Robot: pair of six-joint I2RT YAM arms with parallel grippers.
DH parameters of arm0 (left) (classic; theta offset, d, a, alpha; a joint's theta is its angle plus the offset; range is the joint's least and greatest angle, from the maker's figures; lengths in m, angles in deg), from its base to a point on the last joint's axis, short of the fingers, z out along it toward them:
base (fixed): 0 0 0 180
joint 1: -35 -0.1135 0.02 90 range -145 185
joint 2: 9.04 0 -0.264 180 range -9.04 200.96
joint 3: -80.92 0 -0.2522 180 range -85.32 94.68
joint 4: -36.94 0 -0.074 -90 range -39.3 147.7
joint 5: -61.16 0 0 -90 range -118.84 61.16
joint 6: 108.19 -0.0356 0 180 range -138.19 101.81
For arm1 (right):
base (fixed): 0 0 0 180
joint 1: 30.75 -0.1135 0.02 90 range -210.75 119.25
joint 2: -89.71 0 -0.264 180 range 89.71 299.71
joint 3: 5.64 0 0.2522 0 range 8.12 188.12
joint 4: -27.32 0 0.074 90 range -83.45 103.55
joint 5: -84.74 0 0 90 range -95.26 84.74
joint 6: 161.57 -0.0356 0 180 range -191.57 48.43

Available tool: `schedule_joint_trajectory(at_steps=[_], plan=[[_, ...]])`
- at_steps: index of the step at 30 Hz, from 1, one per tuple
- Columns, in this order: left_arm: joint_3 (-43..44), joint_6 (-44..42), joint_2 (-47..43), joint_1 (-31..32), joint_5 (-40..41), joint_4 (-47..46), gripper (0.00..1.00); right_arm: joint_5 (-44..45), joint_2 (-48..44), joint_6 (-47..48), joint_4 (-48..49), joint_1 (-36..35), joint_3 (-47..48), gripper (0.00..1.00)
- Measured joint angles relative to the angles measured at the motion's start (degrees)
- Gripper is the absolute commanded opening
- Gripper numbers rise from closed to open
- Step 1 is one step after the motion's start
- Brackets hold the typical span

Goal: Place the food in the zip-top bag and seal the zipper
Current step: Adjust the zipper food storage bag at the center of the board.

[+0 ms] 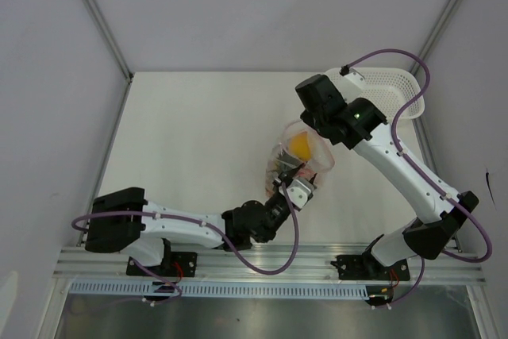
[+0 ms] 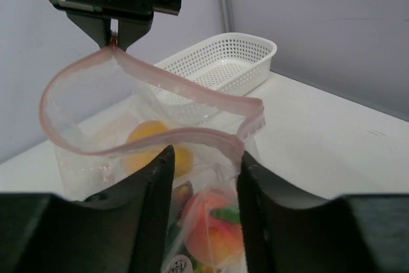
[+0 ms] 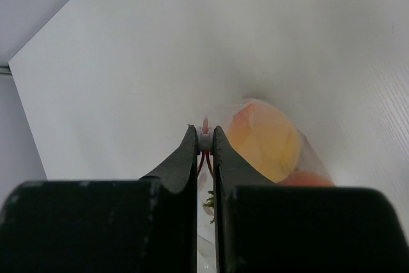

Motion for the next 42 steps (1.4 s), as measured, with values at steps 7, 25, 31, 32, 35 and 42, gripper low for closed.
schedule_joint_trajectory(at_steps=[7, 25, 31, 32, 35, 42], plan=[[-3.1, 1.2, -4.8, 0.0, -1.3, 2.0, 0.0, 0.4, 0.0, 1.5, 0.3, 0.0, 0.0, 0.0], [-12.4, 25.0, -41.7, -12.3, -32.3, 39.4, 0.01, -34.9, -6.2, 36.6, 21.9, 16.3, -14.3, 0.99], [-13.8, 30.4, -47.3, -18.4, -43.9, 46.6, 0.01, -53.9, -7.9, 45.2, 28.2, 19.3, -16.6, 0.99], [-13.8, 31.1, -47.6, -19.2, -45.2, 47.5, 0.01, -56.4, -8.8, 46.3, 29.1, 19.8, -17.4, 1.0], [-13.7, 32.7, -48.0, -21.8, -48.3, 50.1, 0.01, -63.7, -12.6, 48.6, 31.5, 22.9, -20.2, 0.99], [-9.2, 37.5, -46.5, -28.2, -51.6, 57.7, 0.0, -81.1, -25.1, 48.0, 41.0, 33.4, -34.7, 0.97]])
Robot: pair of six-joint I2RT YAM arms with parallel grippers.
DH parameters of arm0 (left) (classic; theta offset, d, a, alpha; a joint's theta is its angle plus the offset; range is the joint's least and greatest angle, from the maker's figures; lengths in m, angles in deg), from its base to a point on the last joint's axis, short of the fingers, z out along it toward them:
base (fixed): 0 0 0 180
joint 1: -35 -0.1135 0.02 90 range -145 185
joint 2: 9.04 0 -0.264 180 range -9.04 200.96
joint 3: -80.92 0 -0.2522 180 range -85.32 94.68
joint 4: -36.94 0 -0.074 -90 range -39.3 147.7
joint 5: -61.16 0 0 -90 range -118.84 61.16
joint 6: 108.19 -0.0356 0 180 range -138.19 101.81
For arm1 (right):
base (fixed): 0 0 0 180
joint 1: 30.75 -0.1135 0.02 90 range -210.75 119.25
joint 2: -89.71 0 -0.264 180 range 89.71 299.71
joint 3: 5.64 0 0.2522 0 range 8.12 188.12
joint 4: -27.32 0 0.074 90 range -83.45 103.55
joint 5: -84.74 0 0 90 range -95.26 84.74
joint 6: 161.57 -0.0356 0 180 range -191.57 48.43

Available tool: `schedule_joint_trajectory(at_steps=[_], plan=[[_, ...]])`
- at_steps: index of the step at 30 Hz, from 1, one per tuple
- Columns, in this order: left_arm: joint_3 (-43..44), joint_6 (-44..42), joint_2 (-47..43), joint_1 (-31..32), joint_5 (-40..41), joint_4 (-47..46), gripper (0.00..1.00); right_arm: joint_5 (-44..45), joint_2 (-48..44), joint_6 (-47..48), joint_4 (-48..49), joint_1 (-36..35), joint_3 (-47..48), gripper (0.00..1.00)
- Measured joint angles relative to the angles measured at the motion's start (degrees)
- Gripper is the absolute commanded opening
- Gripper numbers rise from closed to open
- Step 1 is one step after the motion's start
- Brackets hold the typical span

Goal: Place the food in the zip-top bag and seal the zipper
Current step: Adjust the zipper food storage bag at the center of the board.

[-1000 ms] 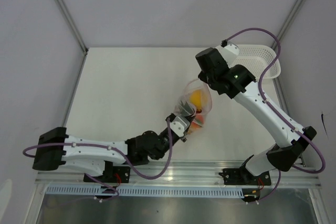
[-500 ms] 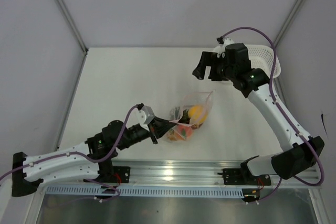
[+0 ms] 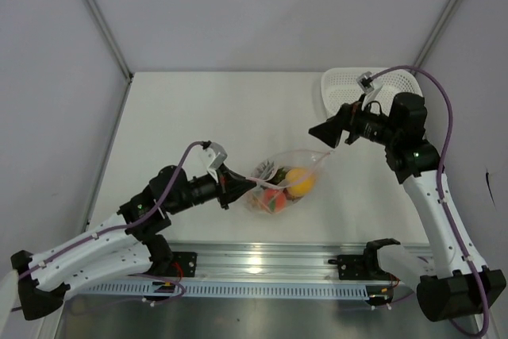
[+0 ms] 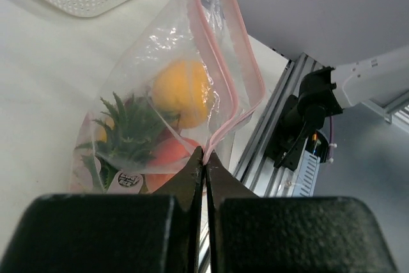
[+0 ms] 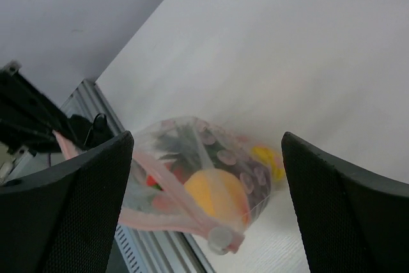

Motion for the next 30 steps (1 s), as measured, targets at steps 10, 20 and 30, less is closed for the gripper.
schedule_joint_trajectory(at_steps=[10, 20, 30], plan=[[4.3, 6.4, 0.1, -5.8, 0.0, 3.8, 0.01, -4.5, -9.0, 0.7, 4.2, -0.1, -10.3, 0.95], [4.5, 9.9, 0.1, -9.7, -1.4, 3.9, 0.0, -1.0, -6.7, -1.7, 10.5, 0.7, -15.2, 0.95], [4.5, 12.5, 0.8, -13.8, -4.6, 2.4, 0.01, -5.2, -6.4, -8.4, 22.4, 1.2, -24.2, 0.9]])
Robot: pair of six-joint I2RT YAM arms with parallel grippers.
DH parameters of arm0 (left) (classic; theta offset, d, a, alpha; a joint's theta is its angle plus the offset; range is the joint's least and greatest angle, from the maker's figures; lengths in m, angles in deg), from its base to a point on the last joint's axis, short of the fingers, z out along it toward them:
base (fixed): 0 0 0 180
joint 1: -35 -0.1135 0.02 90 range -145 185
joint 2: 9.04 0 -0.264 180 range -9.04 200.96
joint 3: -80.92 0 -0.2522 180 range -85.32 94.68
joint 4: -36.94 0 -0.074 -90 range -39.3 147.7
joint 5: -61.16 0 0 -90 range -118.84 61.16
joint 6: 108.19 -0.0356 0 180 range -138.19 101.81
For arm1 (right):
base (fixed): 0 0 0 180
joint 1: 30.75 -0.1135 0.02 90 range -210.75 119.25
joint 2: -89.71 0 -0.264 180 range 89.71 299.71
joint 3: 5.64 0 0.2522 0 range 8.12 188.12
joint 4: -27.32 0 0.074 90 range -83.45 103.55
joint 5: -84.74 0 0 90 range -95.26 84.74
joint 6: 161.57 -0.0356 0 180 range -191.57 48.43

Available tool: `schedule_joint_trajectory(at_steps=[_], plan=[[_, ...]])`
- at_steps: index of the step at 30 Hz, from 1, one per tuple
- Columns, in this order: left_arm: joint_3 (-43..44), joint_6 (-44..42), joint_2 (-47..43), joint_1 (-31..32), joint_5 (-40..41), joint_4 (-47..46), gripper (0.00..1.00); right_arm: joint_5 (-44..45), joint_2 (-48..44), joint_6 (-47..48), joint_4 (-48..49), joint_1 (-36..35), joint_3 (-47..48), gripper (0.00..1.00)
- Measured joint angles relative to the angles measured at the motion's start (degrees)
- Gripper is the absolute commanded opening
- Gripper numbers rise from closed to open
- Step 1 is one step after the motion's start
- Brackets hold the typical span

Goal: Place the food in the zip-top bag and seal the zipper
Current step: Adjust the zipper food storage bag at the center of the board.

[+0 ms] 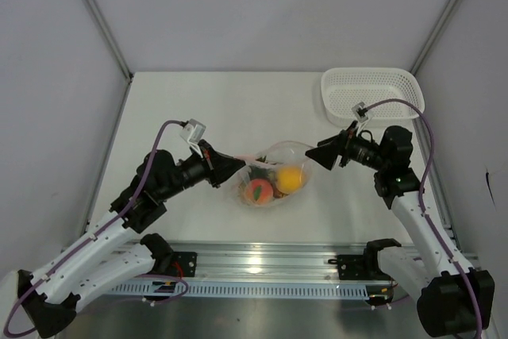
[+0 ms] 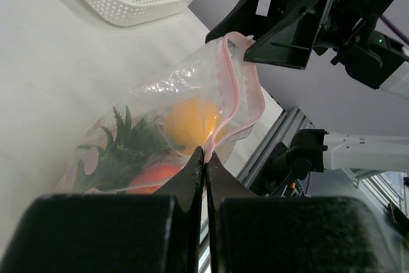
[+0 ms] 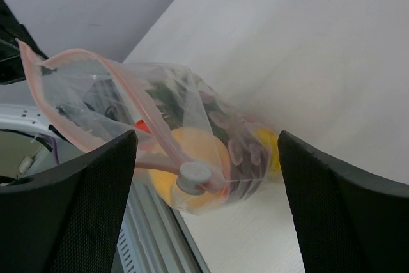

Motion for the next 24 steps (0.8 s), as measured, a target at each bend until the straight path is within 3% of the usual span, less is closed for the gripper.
schedule_joint_trajectory(at_steps=[4, 7, 17, 24], plan=[[0.0, 0.5, 0.6, -1.1, -1.3, -0.5, 0.01, -3.3, -1.2, -3.8, 6.9, 0.0, -4.9, 0.88], [0.0, 0.8, 1.0, -1.6, -1.7, -0.7, 0.0, -4.4, -2.6, -4.7, 8.0, 0.0, -5.6, 0.94], [0.0, 1.5, 1.5, -3.0, -2.7, -1.6, 0.01, -5.6, -8.0, -3.7, 3.3, 0.0, 2.0, 0.99], [0.0, 2.3, 1.7, -3.9, -3.1, -1.7, 0.01, -5.7, -12.4, -2.2, 0.1, -0.1, -3.7, 0.98]])
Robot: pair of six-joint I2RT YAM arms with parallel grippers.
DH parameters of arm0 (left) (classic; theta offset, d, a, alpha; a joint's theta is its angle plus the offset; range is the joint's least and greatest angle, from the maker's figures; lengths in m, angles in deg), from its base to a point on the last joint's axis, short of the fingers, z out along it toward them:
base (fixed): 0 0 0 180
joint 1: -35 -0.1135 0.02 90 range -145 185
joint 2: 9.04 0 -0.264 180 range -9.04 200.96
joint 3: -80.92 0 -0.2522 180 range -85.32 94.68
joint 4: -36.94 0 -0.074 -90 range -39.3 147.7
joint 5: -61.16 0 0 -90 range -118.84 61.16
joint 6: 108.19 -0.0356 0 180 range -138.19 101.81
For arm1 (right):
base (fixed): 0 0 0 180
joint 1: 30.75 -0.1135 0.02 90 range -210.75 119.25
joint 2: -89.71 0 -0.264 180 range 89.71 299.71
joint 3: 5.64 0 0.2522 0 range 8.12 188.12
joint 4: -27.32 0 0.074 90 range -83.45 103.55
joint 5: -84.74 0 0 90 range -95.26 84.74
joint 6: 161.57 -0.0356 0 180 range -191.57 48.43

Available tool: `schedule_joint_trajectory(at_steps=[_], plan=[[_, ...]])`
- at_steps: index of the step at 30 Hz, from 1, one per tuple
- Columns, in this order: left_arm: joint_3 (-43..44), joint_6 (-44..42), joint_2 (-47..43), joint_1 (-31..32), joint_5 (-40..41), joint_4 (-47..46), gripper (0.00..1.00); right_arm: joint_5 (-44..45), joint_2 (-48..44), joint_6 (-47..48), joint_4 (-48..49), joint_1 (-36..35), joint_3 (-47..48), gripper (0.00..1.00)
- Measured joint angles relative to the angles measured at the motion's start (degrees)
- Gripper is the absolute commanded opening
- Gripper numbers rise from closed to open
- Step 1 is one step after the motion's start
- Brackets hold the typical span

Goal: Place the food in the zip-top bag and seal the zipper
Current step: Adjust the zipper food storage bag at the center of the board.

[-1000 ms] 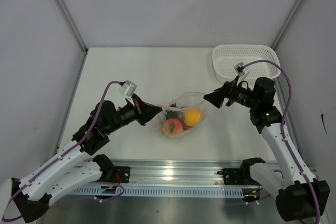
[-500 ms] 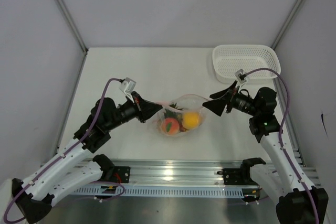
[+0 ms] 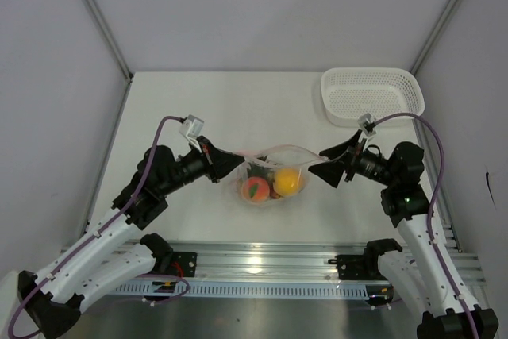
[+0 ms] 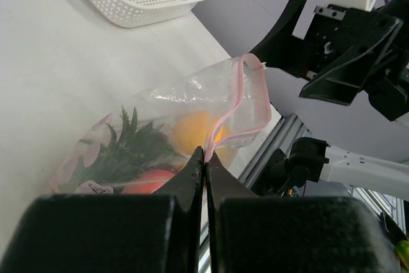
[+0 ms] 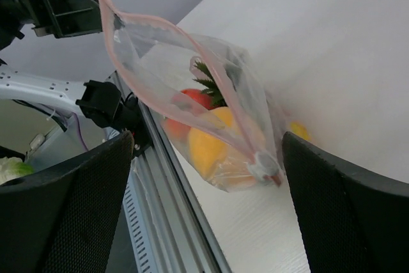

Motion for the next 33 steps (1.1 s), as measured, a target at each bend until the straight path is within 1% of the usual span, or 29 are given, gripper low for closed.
schedule_joint_trajectory(at_steps=[5, 9, 11, 13, 16, 19, 24, 27, 28, 29, 31, 33], plan=[[0.0, 0.0, 0.4, -0.2, -0.4, -0.2, 0.01, 1.8, -0.5, -0.2, 0.0, 0.0, -4.2, 0.96], [0.0, 0.0, 0.4, -0.4, -0.7, -0.4, 0.01, 4.3, -0.5, -0.4, 0.2, 0.0, -4.6, 0.97], [0.0, 0.1, 0.4, -0.5, -0.9, -0.4, 0.0, 4.9, -0.5, -0.7, 0.6, 0.1, -4.7, 0.95], [0.0, 0.1, 0.4, -0.5, -0.9, -0.4, 0.01, 5.0, -0.5, -1.3, 2.2, 0.1, -5.4, 0.94], [0.0, 0.1, 0.4, -0.6, -0.9, -0.4, 0.01, 4.9, -0.8, -3.1, 6.5, -0.2, -9.0, 0.87], [0.0, 0.1, 0.4, -0.7, -0.9, -0.4, 0.01, 4.8, -1.4, -4.7, 8.8, -0.9, -12.5, 0.86], [0.0, 0.2, 0.4, -0.8, -1.0, -0.5, 0.01, 5.2, -1.5, -7.1, 13.6, -2.9, -15.2, 0.83], [0.0, 0.4, 0.5, -0.9, -1.0, -0.5, 0.01, 5.8, -1.5, -9.1, 17.6, -4.0, -16.9, 0.76], [0.0, 0.5, 0.5, -0.9, -1.0, -0.5, 0.01, 6.1, -1.1, -9.9, 19.1, -4.6, -17.4, 0.67], [0.0, 0.5, 0.5, -0.9, -1.0, -0.5, 0.01, 6.4, -0.6, -10.4, 20.7, -5.1, -17.7, 0.61], [0.0, 0.6, 0.6, -0.9, -1.0, -0.6, 0.01, 7.2, 0.8, -11.6, 23.5, -6.5, -18.4, 0.51], [0.0, 0.6, 0.6, -0.9, -1.0, -0.6, 0.01, 7.9, 1.5, -12.4, 25.6, -7.5, -19.0, 0.46]])
